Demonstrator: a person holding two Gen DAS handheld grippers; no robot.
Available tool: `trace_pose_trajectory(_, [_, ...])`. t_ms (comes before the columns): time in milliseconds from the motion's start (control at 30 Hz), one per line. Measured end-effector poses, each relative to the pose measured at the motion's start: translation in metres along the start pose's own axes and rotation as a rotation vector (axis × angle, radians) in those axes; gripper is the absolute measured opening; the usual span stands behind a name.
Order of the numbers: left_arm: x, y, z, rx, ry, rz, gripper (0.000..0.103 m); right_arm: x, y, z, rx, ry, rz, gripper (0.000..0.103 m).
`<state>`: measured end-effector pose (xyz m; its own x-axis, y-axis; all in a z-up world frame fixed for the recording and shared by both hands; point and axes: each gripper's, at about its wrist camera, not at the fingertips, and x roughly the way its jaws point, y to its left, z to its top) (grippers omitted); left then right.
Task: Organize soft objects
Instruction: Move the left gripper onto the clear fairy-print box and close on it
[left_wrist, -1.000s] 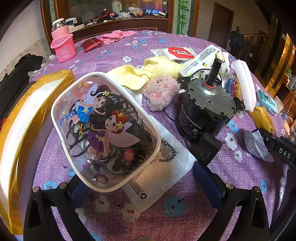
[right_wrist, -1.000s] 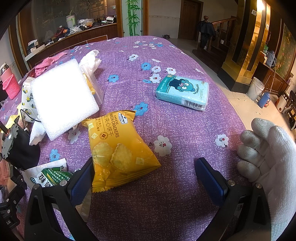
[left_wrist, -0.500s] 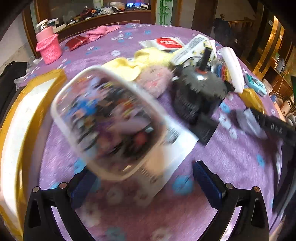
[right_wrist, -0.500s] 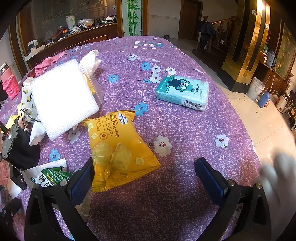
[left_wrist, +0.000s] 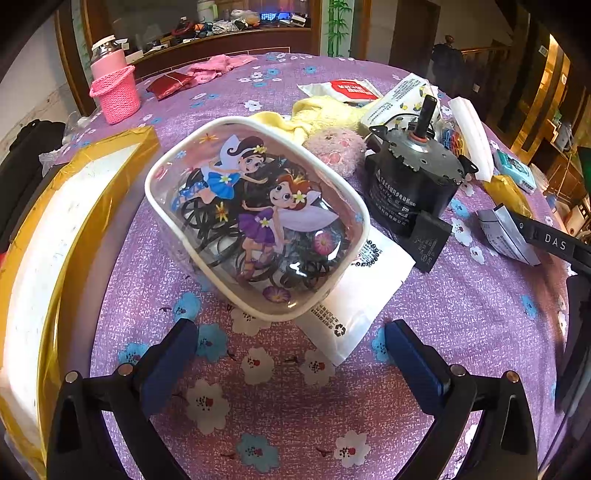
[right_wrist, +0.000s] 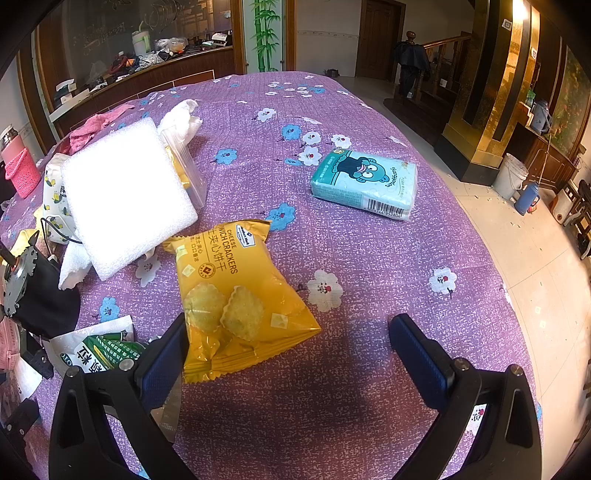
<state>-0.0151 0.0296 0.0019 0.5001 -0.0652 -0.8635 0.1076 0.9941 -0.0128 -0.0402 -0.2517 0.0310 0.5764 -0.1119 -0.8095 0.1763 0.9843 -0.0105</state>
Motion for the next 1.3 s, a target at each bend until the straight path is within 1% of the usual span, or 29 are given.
trace_pose_trajectory(433, [-0.001, 0.003, -0.003, -0.011, -0.005, 0.006, 0.102, 0.001, 0.0, 0.001, 0.0, 0.0, 0.0, 0.103])
trace_pose_trajectory(467, [-0.008, -0.001, -0.012, -0.018, -0.009, 0.01, 0.102, 0.002, 0.0, 0.001, 0.001, 0.0, 0.002, 0.103])
trace_pose_trajectory(533, [-0.01, -0.004, -0.014, -0.025, -0.01, 0.027, 0.102, 0.002, 0.0, 0.001, -0.002, 0.006, 0.012, 0.103])
trace_pose_trajectory(600, [-0.012, -0.004, -0.016, -0.02, -0.003, 0.017, 0.102, 0.002, 0.0, 0.002, -0.02, 0.038, 0.036, 0.103])
trace_pose_trajectory(667, [-0.014, -0.002, -0.019, 0.011, 0.011, -0.009, 0.102, 0.001, -0.002, 0.003, -0.03, 0.082, 0.042, 0.103])
trace_pose_trajectory(767, [-0.019, 0.002, -0.026, 0.049, 0.008, -0.047, 0.102, -0.007, -0.002, -0.006, -0.043, 0.087, 0.029, 0.103])
trace_pose_trajectory(900, [-0.023, -0.001, -0.031, 0.045, -0.002, -0.021, 0.102, -0.007, 0.0, -0.007, -0.042, 0.083, 0.019, 0.103])
trace_pose_trajectory(1000, [-0.023, -0.002, -0.031, 0.048, 0.001, -0.023, 0.102, -0.009, 0.0, -0.007, -0.036, 0.078, 0.009, 0.103])
trace_pose_trajectory(1067, [-0.023, 0.001, -0.03, 0.041, -0.002, -0.037, 0.102, -0.019, 0.0, -0.012, -0.03, 0.047, -0.024, 0.103])
trace_pose_trajectory(1133, [-0.027, 0.003, -0.033, 0.026, -0.015, -0.03, 0.102, -0.042, -0.001, -0.017, -0.021, -0.055, -0.037, 0.103])
trace_pose_trajectory(1167, [-0.027, 0.004, -0.033, 0.017, -0.015, -0.016, 0.102, -0.059, -0.001, -0.021, -0.013, -0.131, -0.044, 0.103])
trace_pose_trajectory(1200, [-0.027, 0.005, -0.033, 0.009, -0.014, -0.009, 0.102, -0.082, -0.001, -0.026, -0.001, -0.231, -0.049, 0.103])
trace_pose_trajectory(1300, [-0.027, 0.009, -0.033, -0.012, -0.018, -0.023, 0.102, -0.13, 0.001, -0.039, 0.013, -0.486, -0.053, 0.103])
